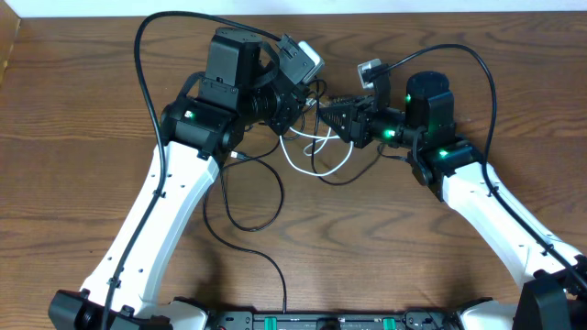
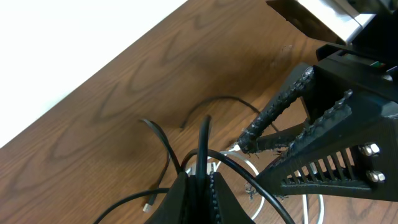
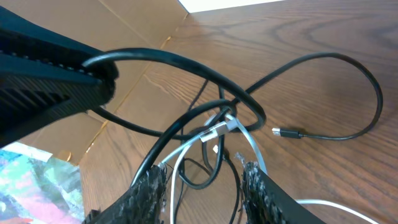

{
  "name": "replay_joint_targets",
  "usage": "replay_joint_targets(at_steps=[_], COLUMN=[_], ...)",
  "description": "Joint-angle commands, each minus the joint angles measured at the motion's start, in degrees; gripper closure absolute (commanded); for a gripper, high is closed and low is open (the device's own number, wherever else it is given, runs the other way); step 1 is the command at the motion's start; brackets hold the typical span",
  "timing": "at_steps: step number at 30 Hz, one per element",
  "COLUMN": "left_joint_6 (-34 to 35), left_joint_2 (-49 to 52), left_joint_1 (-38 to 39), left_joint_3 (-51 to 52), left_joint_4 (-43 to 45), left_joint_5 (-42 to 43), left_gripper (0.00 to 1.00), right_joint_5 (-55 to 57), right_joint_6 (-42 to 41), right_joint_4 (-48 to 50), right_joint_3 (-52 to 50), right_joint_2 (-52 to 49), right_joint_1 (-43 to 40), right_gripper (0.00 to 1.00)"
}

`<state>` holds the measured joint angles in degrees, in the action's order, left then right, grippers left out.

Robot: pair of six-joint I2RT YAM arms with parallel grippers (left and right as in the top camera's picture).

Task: Untangle cables
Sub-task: 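Grasp the black cable loop with the right gripper next to the left gripper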

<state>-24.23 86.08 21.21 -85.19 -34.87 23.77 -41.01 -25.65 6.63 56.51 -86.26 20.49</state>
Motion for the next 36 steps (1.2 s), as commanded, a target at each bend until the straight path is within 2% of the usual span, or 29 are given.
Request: replay_joint_targets(at_steps=[1,9,21,36], left_joint_6=[0.48,0.98,1.16,1.16], left_joint_2=[0.02,-0.04,-0.35,-2.93], left_joint_1=[0.15,0.20,3.08,6.91], left_joint_3=[-0.44,-0.44,-0.44,-0.44], left_joint_4=[0.42,0.66,0.46,0.22], left_joint_5=[1.18,4.04,4.31,4.33], left_gripper=[0.93,0.93,0.92,0.92], right_joint_5=[-1.29,1.42,11.96,12.44], right_joint_6=[-1.09,-1.09,0.00,-1.09], right_joint_4=[0.09,-0.70,-3.23,-2.97], right_joint_3=[0.07,0.04,0.04,0.04], right_joint_2=[1.29,1.27,0.70,-3.58], right_joint_1=[0.46,0.68,4.63,5.79], right_gripper=[0.61,0.60,0.57,0.58])
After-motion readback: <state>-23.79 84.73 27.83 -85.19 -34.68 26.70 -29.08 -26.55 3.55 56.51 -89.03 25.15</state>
